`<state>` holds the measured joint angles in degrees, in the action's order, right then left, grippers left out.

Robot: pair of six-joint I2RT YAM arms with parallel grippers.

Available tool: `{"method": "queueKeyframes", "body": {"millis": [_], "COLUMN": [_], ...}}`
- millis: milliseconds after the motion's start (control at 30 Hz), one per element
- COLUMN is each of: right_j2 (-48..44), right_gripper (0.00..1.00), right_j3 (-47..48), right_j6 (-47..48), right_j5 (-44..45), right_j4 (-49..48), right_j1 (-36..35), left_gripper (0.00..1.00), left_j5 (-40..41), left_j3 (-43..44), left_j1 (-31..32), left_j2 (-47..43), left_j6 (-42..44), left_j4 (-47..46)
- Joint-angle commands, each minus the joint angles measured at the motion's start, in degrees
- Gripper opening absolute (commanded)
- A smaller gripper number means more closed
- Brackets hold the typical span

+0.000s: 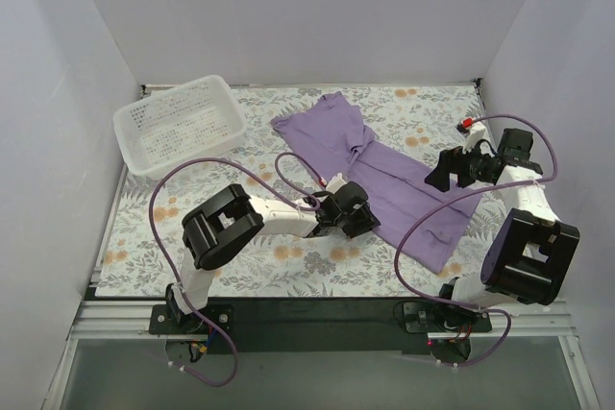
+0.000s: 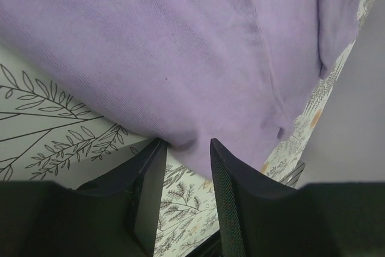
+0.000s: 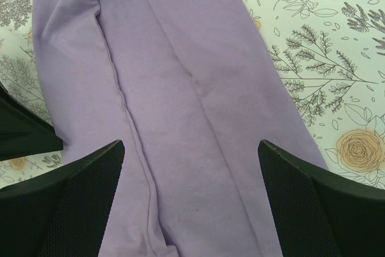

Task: Fold and stack the t-shirts
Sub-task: Fold the tshirt

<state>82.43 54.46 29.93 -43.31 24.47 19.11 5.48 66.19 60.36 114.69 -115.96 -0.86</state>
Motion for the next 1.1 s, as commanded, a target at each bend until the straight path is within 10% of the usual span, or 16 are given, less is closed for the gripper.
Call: {"method": "queueKeyframes", "body": {"millis": [0, 700, 867, 1067], "right_j2": [-1.57, -3.42, -1.84, -1.66], "right_gripper": [0.98, 0.98, 0.98, 0.98], "right_j3": [-0.93, -3.30, -3.04, -3.21], "right_j6": [-0.05, 4.08, 4.26, 4.34], "right_j5": [-1.69, -2.04, -3.45, -3.45], "right_j4": [0.75, 2.51, 3.65, 4.01], "right_j1": [0.31, 0.31, 0.22, 0.22], "left_gripper": [0.35, 0.00, 0.41, 0.47], "left_j5": [3.66, -10.04, -11.19, -12.68], "left_j3": [-1.94, -32.78, -35.70, -21.59], "left_j1": [0.37, 0.20, 0.02, -0.06], "left_j2": [4.84, -20.73, -23.21, -8.39], "left_j6": [-9.72, 8.38, 7.07, 5.13], "left_j4": [10.62, -8.01, -16.44, -17.95]}}
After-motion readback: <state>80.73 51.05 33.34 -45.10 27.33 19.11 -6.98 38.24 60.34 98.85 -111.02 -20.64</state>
